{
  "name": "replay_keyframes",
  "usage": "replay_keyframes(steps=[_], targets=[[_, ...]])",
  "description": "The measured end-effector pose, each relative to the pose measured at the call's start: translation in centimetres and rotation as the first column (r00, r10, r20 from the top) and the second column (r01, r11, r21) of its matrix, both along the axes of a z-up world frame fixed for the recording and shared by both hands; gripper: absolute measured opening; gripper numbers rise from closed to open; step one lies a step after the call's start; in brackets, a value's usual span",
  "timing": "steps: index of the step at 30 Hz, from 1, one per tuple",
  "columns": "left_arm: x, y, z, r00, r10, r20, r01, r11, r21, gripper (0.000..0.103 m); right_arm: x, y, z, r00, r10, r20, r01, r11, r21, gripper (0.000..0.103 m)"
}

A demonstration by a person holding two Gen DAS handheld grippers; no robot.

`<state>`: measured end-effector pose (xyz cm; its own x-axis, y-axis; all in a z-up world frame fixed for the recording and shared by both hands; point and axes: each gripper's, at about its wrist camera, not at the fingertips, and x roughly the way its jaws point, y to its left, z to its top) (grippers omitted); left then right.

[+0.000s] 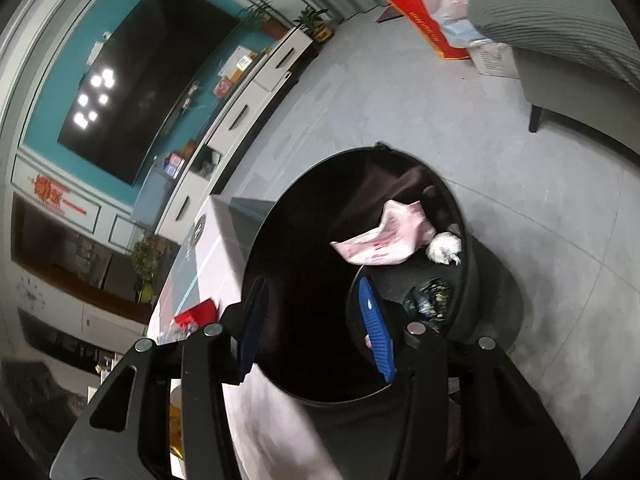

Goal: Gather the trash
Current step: 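Carry wrapper and tissue over the black bin and open both tools, then grasp the green snack bag with left tool while right tool grasps yellow chip bag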

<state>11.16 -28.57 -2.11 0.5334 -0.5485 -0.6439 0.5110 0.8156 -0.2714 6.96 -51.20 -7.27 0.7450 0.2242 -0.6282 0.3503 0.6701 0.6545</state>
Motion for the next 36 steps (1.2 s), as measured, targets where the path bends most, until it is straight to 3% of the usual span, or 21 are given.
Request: replay_keyframes(steps=[4, 7, 10, 12, 15, 18, 20, 23, 29, 36], targets=[[-3.4, 3.3, 2.2, 0.997, -0.043, 0.056, 0.046, 0.998, -0.043, 0.092, 0.2, 1.4, 0.4, 0.999, 0.042, 0.005, -0.041, 0.999, -0.027, 0.053], [-5.5, 6.8, 4.3, 0.991, -0.019, 0.131, 0.027, 0.998, -0.058, 0.096, 0.4, 3.2, 1.0, 0.995, 0.098, 0.014, -0.097, 0.994, -0.054, 0.056], [-6.3, 12.2, 5.7, 0.976, 0.126, 0.180, -0.114, 0.991, -0.075, 0.097, 0.3, 5.3, 1.5, 0.987, 0.158, 0.016, -0.155, 0.982, -0.103, 0.057], [-6.4, 15.6, 5.7, 0.953, 0.237, 0.189, -0.224, 0.971, -0.089, 0.097, 0.2, 6.7, 1.7, 0.981, 0.192, 0.011, -0.188, 0.972, -0.141, 0.058], [-6.2, 21.2, 4.4, 0.904, 0.403, 0.140, -0.389, 0.914, -0.116, 0.097, -0.1, 9.1, 2.1, 0.968, 0.249, 0.009, -0.243, 0.951, -0.194, 0.062], [-5.4, 25.5, 2.0, 0.839, 0.544, 0.029, -0.539, 0.837, -0.095, 0.097, -0.2, 11.5, 2.4, 0.946, 0.322, 0.038, -0.307, 0.928, -0.209, 0.066], [-4.9, 27.4, 0.5, 0.810, 0.584, -0.051, -0.586, 0.806, -0.084, 0.097, -0.1, 13.3, 2.6, 0.923, 0.380, 0.061, -0.360, 0.909, -0.207, 0.068], [-4.3, 28.3, -0.9, 0.792, 0.600, -0.116, -0.607, 0.794, -0.033, 0.097, 0.3, 16.3, 3.1, 0.884, 0.459, 0.086, -0.431, 0.873, -0.227, 0.074], [-3.5, 29.2, -2.5, 0.790, 0.565, -0.240, -0.598, 0.796, -0.096, 0.099, 1.3, 21.2, 3.8, 0.829, 0.540, 0.146, -0.502, 0.833, -0.231, 0.084], [-2.8, 29.0, -5.1, 0.757, 0.547, -0.357, -0.618, 0.777, -0.119, 0.099, 2.8, 23.9, 3.1, 0.825, 0.546, 0.145, -0.517, 0.833, -0.196, 0.085]])
